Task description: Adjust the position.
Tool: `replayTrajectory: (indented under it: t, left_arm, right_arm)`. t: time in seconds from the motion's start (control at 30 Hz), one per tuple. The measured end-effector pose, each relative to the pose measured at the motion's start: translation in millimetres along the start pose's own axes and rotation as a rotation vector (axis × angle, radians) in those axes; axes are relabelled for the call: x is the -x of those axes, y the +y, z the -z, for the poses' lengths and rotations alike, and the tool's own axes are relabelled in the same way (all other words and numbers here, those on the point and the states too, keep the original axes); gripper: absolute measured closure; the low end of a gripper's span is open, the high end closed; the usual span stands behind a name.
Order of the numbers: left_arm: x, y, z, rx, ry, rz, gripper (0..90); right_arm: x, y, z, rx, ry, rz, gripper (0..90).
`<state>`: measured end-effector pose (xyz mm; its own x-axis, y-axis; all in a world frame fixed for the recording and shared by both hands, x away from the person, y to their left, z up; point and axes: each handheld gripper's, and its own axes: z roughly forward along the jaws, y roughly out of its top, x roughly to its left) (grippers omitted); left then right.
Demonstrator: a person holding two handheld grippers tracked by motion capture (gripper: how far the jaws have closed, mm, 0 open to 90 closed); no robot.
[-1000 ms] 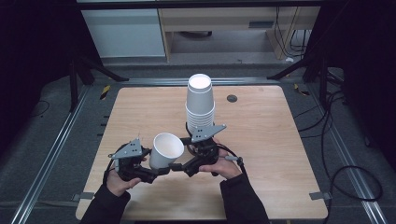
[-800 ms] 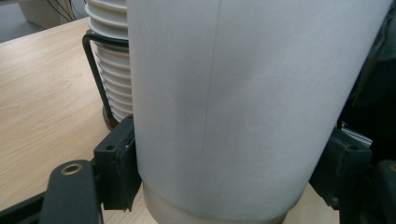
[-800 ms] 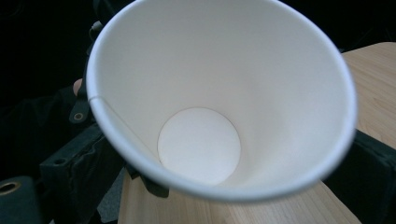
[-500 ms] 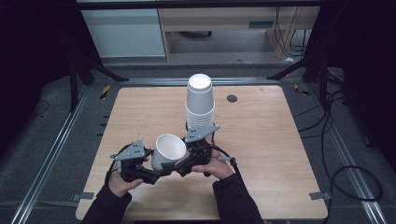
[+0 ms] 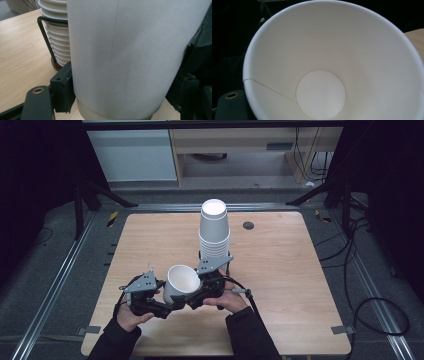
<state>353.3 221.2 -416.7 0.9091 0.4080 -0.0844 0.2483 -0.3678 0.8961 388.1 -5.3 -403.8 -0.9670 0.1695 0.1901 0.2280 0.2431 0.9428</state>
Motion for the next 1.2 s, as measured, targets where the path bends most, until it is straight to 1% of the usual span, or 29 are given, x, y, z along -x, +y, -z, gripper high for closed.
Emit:
replayTrajectory:
  t: [0.13, 0.23, 0.3, 0.4, 0.5, 0.6, 0.67, 0.7, 0.9, 1.03, 1.2]
  left_arm:
    - [0.1, 0.0, 0.1, 0.005, 0.001, -0.004, 21.8]
    - [0.7, 0.3, 1.2, 0.010, 0.004, -0.004, 21.2]
    - [1.0, 0.2, 1.6, 0.005, 0.014, -0.009, 20.6]
    - [1.3, -0.7, 1.5, -0.006, 0.014, -0.013, 18.9]
    - [0.3, -2.2, 1.9, -0.018, 0.018, -0.012, 18.2]
    - [-2.0, -5.1, 3.5, -0.032, 0.030, -0.008, 17.6]
    - [-4.6, -7.2, 4.9, -0.039, 0.037, 0.003, 17.1]
    - [-5.7, -7.8, 5.4, -0.043, 0.036, 0.005, 16.8]
    - [-13.1, -12.8, 9.0, -0.046, 0.066, 0.035, 16.1]
    - [-19.0, -17.8, 8.9, -0.054, 0.097, 0.068, 16.0]
    - [-26.5, -23.2, 9.4, -0.062, 0.155, 0.107, 16.3]
  right_arm:
    - [-0.7, 0.0, 0.6, 0.002, -0.005, 0.011, 13.8]
    - [-0.9, 0.3, 0.7, 0.014, -0.001, 0.015, 14.1]
    - [-0.8, 0.9, 1.1, 0.020, 0.001, 0.015, 14.2]
    - [-0.6, 3.7, 4.8, 0.038, -0.007, 0.017, 14.3]
    - [-0.8, 8.2, 11.1, 0.036, -0.023, 0.030, 14.3]
    - [-1.5, 13.2, 19.8, 0.019, -0.055, 0.053, 14.2]
    - [-1.8, 16.0, 26.1, 0.011, -0.078, 0.066, 14.3]
    - [-2.0, 17.1, 29.3, 0.009, -0.089, 0.070, 14.2]
    - [-2.5, 20.0, 49.0, -0.012, -0.156, 0.079, 14.1]
    - [-3.2, 18.7, 62.5, -0.035, -0.201, 0.081, 14.0]
    - [-2.1, 14.5, 83.2, -0.048, -0.259, 0.070, 14.0]
